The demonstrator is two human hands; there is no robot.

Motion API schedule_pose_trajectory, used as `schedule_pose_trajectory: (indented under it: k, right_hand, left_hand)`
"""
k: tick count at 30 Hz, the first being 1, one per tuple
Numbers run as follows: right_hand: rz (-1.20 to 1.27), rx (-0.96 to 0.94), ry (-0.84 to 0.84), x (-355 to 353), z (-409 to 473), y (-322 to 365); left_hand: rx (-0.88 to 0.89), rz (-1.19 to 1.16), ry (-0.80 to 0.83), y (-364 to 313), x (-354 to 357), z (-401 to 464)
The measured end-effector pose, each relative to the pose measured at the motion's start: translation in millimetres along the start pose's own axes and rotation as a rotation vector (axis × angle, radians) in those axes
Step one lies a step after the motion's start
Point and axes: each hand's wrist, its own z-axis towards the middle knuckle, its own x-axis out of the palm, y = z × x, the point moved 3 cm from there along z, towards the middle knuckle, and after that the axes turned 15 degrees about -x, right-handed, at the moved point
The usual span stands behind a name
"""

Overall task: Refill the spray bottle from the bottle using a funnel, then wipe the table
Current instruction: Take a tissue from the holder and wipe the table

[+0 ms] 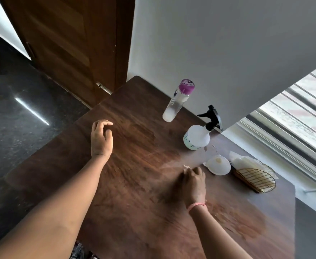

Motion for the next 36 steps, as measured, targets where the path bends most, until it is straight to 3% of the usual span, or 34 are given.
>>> schedule_pose_trajectory:
  k: [3,7,9,11,12,15,17,19,25,30,33,36]
  right_hand:
    - [0.059,-0.272,0.007,20,-14,57]
    - [0.299,-0.609,0.185,38,-35,148]
    - [0.300,-0.859,0.245,45,-41,178]
    - [0.258,-0.957,0.305,56,-28,181]
    - [0.247,-0.949,0.287,59,-16,179]
    - [0.184,-0.673,0.158,51,31,154]
    - [0.162,-0.460,0.073,43,61,138]
    - [0.138,-0.373,0.086,44,81,134]
    - [0.136,-0.687,0.255,74,56,239]
    - [0.195,-1.242,0.351,81,-1,289]
    - [0.225,-1.139,0.276,77,27,265]
    - [0.152,-0.742,0.153,78,80,211]
  left_hand:
    - [-0.030,-0.060,0.021,4,-1,6]
    - [-0.176,-0.263,0.091,8,-19,16]
    - [-0.190,-0.286,0.047,20,-40,16]
    - [-0.182,-0.256,-0.103,42,-70,13]
    - [-0.193,-0.234,-0.202,55,-90,11]
    - [-0.176,-0.226,-0.376,86,-132,0]
    - [-0.152,-0.243,-0.385,94,-144,-5]
    - [-0.131,-0.231,-0.350,89,-142,-8]
    - [-0.102,-0.184,-0.406,73,-139,-11]
    - [-0.079,-0.103,-0.390,71,-138,-12]
    - [-0.070,-0.073,-0.387,70,-137,-13]
    - [-0.078,-0.058,-0.378,68,-136,-12]
